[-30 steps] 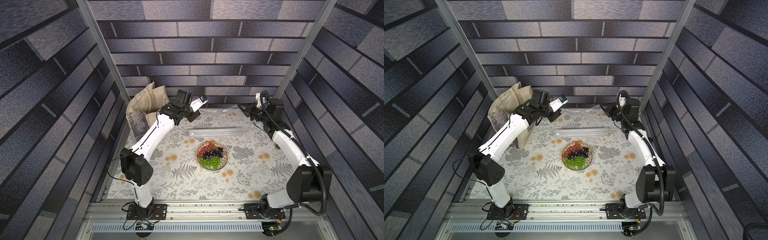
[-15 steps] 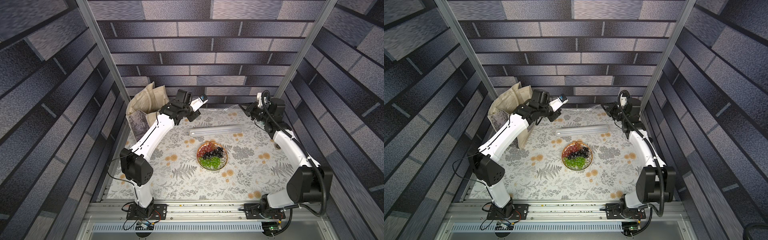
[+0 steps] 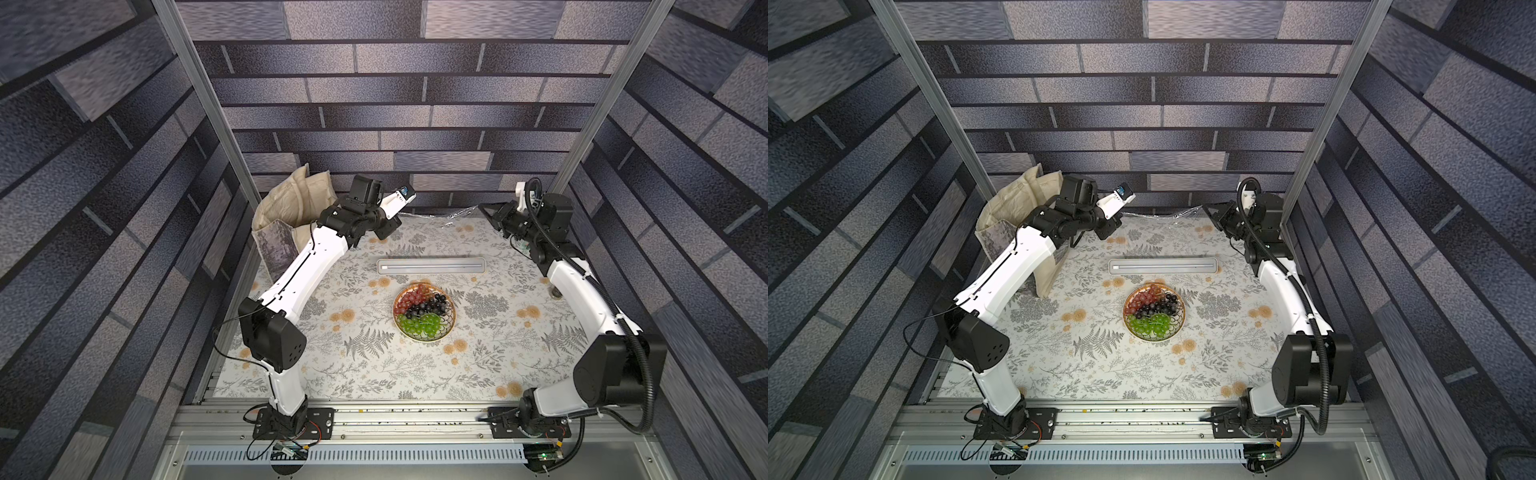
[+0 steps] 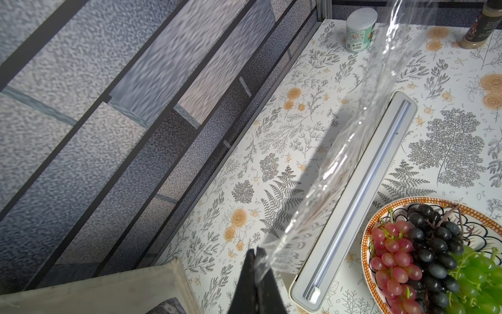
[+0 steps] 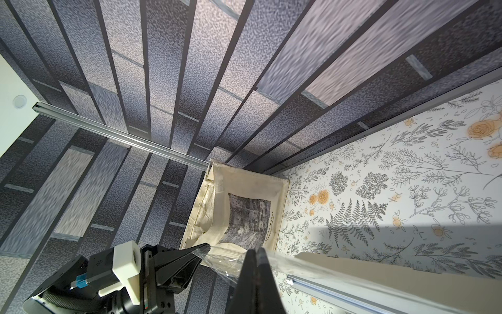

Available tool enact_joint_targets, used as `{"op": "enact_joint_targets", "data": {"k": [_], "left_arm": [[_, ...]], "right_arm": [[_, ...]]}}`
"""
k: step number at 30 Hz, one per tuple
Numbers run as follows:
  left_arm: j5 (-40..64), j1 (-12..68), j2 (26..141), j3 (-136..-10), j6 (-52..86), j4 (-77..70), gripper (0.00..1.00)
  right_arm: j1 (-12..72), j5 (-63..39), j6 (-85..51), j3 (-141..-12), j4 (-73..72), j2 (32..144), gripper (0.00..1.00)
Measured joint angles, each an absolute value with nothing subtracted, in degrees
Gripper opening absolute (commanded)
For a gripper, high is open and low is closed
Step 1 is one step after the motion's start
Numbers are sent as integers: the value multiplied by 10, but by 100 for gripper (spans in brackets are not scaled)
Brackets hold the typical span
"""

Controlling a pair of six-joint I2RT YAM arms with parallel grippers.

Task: Wrap the plate with plastic wrap
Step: Pull the plastic wrap from the plastic wrap cutting box.

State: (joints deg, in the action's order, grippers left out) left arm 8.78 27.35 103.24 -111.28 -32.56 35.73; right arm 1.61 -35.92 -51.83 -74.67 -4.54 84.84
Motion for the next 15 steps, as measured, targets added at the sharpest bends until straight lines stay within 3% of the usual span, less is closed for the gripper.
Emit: {"op": "enact_joint_targets", "data": {"k": [15], "left_arm": [[86,274,1032,-1129,-326,370,1]], "right_arm": [[16,-359,-518,-762,-40,848,0]]}}
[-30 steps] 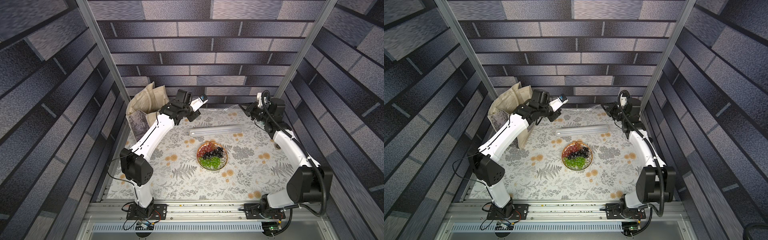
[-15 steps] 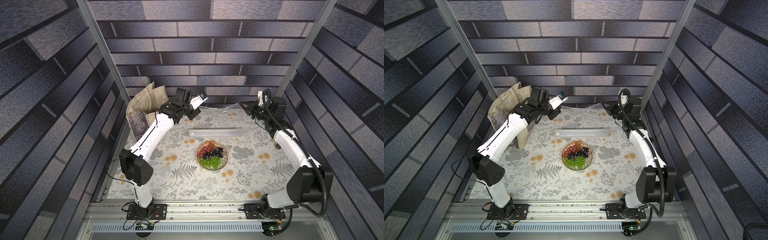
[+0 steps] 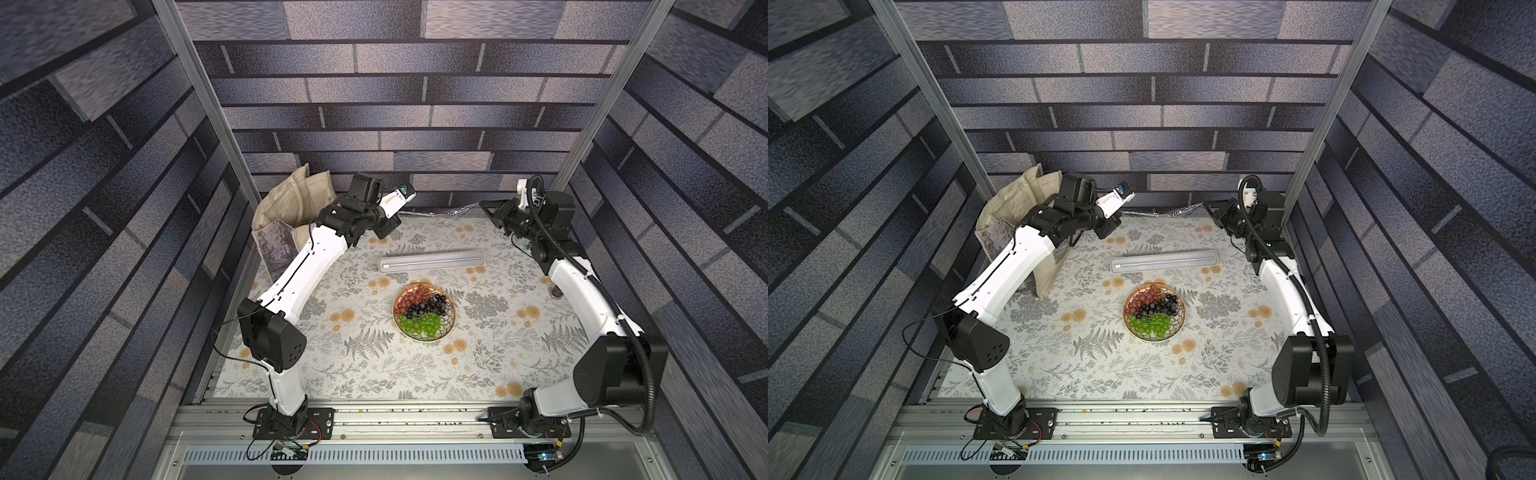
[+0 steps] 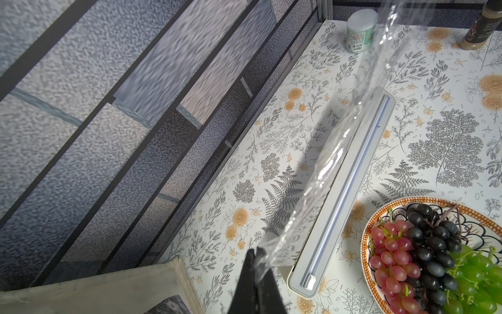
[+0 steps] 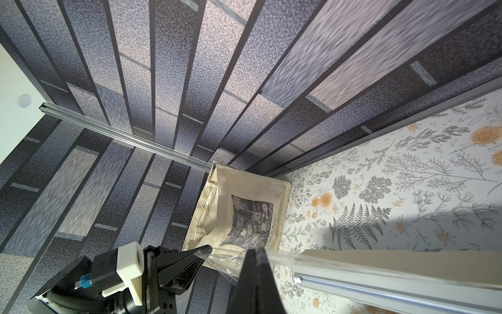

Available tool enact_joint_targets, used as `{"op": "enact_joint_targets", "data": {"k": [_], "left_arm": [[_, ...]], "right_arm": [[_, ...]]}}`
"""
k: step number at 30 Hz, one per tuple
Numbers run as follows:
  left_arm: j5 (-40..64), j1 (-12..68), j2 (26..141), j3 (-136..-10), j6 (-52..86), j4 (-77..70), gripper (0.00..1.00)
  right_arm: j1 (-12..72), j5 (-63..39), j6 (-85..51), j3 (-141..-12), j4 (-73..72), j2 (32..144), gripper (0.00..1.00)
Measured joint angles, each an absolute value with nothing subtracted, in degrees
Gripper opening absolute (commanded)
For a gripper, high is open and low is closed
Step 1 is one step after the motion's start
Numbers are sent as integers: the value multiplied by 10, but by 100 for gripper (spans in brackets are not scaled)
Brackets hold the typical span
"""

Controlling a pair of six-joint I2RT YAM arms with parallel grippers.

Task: Wrap the plate with plastic wrap
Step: Pull the plastic wrap from the plastic wrap cutting box.

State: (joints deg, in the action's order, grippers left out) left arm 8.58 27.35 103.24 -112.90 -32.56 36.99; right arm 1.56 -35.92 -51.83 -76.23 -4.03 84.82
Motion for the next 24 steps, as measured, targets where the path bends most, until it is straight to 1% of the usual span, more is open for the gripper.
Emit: {"op": "enact_joint_targets", "data": {"k": [24], "left_arm": [[86,275,1037,-1173,-326,392,2]], "right_arm": [[16,-361,-518,-784,-36,847,0]]}}
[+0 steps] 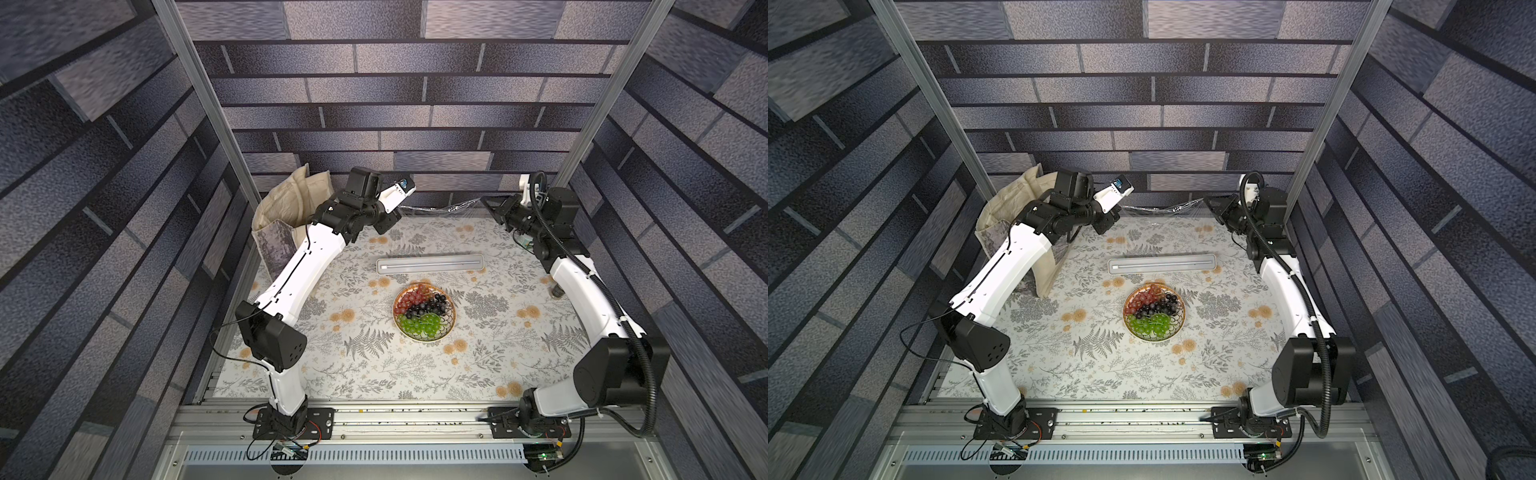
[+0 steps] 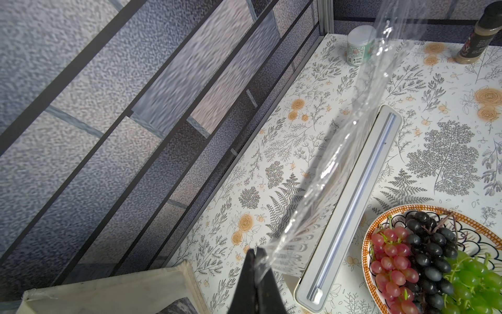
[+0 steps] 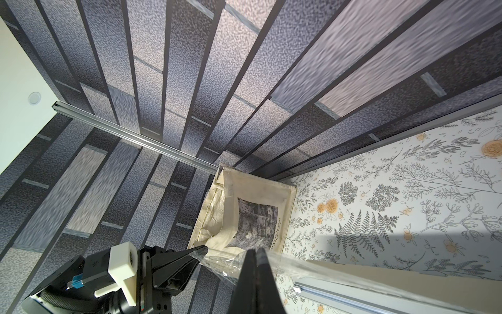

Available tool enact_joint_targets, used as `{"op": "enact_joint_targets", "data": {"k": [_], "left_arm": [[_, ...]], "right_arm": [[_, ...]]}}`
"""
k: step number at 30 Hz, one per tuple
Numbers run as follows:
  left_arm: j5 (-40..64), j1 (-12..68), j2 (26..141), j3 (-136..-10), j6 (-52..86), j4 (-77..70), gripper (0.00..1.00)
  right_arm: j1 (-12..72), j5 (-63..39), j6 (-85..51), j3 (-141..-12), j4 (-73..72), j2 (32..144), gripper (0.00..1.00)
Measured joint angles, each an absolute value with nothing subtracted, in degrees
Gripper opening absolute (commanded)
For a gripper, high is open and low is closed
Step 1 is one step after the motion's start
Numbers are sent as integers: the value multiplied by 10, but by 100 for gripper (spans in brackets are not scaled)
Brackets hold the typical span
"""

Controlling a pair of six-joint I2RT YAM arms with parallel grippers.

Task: Wrap the plate with plastic wrap
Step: Pull the plastic wrap from the plastic wrap cutting box.

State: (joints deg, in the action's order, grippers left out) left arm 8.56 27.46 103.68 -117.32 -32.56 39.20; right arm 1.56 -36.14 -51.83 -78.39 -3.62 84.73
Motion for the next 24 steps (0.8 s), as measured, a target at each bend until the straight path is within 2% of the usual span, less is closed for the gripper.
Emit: {"op": "enact_joint_targets", "data": {"k": [24], "left_arm": [[75,278,1041,-1213,-326,409,2]], "right_arm": [[16,-364,-518,-807,-32,845,0]]}}
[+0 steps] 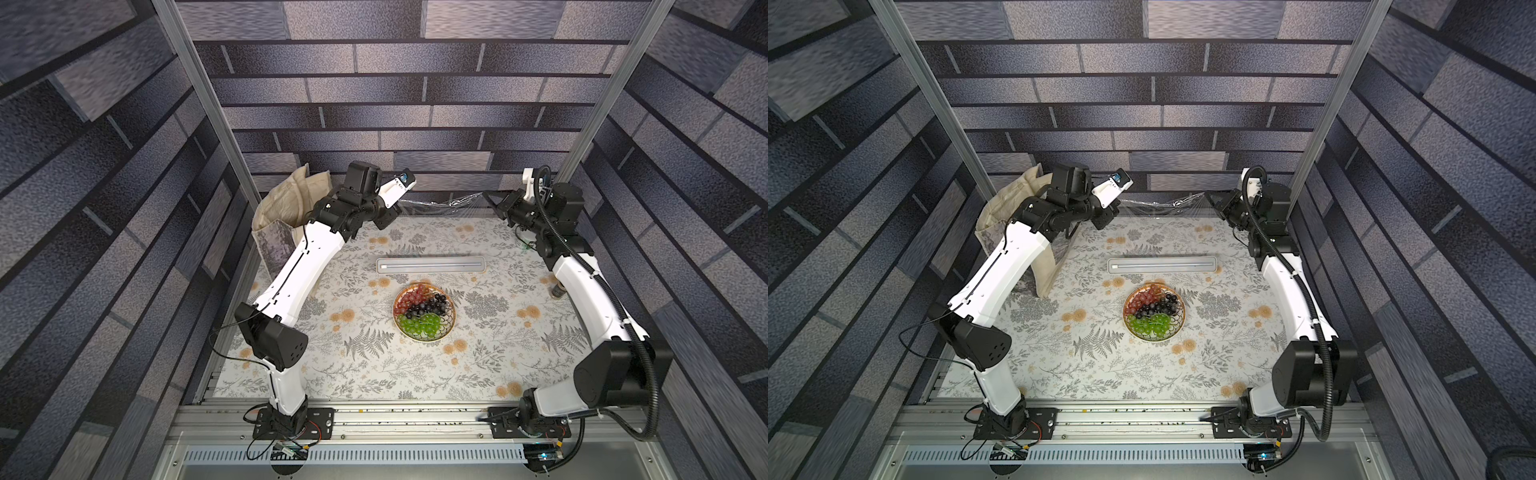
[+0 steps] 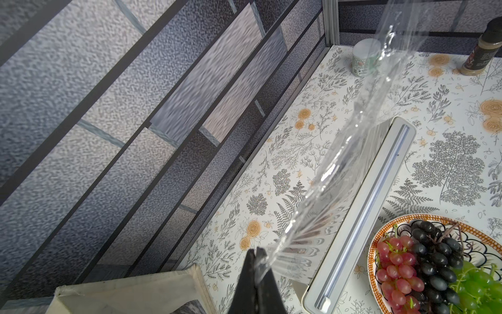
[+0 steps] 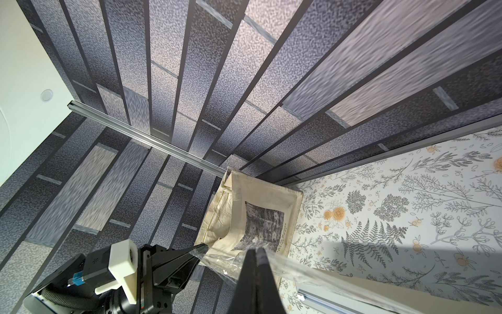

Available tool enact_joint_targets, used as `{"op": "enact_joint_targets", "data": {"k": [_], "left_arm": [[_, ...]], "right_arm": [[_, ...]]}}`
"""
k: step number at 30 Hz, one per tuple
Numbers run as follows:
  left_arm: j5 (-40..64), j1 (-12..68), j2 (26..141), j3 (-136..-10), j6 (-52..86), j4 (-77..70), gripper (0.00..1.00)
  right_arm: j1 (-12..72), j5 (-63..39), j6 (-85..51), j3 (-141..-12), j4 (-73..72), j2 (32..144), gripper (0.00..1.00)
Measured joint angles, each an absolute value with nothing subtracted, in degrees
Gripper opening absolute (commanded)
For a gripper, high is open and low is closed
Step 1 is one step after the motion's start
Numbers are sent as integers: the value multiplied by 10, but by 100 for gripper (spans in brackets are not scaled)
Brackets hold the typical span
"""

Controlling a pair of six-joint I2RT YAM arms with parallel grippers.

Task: Wrap the plate with plastic wrap
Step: Pull the plastic wrap from the plastic wrap cutting box.

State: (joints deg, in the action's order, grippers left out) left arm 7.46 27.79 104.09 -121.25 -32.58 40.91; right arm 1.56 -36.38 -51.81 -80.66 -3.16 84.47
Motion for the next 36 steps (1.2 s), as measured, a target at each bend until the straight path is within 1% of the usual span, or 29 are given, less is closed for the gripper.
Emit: {"op": "enact_joint_targets", "data": {"k": [19,36], "left_arm": [[73,281,1044,-1243,-326,425,2],[70,290,1044,-1247,-326,430,2]], "right_arm": [[16,-366,-518,-821,-27,841,0],[16,-381,-518,-825,-27,825,0]]}}
